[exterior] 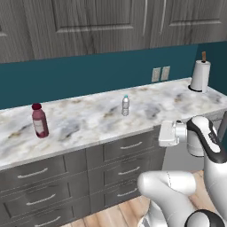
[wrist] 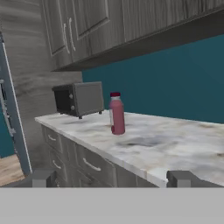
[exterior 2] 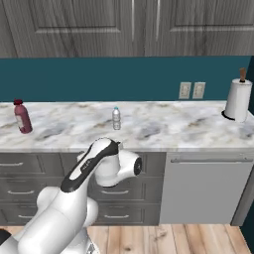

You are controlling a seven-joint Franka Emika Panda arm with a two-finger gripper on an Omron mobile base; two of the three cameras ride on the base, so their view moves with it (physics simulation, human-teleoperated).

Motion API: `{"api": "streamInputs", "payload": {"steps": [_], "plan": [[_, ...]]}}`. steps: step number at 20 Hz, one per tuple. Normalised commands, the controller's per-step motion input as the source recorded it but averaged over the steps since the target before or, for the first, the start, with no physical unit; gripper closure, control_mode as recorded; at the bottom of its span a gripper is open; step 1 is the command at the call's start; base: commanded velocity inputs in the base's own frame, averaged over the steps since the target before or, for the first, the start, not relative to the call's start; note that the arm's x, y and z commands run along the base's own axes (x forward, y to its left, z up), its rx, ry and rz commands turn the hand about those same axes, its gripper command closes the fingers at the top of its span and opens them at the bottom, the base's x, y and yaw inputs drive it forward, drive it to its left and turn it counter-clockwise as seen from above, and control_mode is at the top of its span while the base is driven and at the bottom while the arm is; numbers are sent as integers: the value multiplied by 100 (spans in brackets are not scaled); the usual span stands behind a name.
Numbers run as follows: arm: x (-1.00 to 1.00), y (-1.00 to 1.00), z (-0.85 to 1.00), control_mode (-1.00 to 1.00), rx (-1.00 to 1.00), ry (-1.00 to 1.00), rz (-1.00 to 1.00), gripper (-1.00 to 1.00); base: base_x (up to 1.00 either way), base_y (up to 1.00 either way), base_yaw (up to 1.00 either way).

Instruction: Place the drinks on the dining counter in a tight cluster.

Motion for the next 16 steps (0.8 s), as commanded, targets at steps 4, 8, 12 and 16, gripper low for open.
{"api": "streamInputs", "payload": {"steps": [4, 8, 12, 16], "plan": [[0, 0, 0, 100, 0, 0, 0, -100, 73, -34, 5], [0, 0, 0, 100, 0, 0, 0, -100, 57, -44, 14], [0, 0, 0, 100, 0, 0, 0, -100, 56, -48, 6], [0, 0, 0, 100, 0, 0, 0, -100, 60, -35, 4]]}}
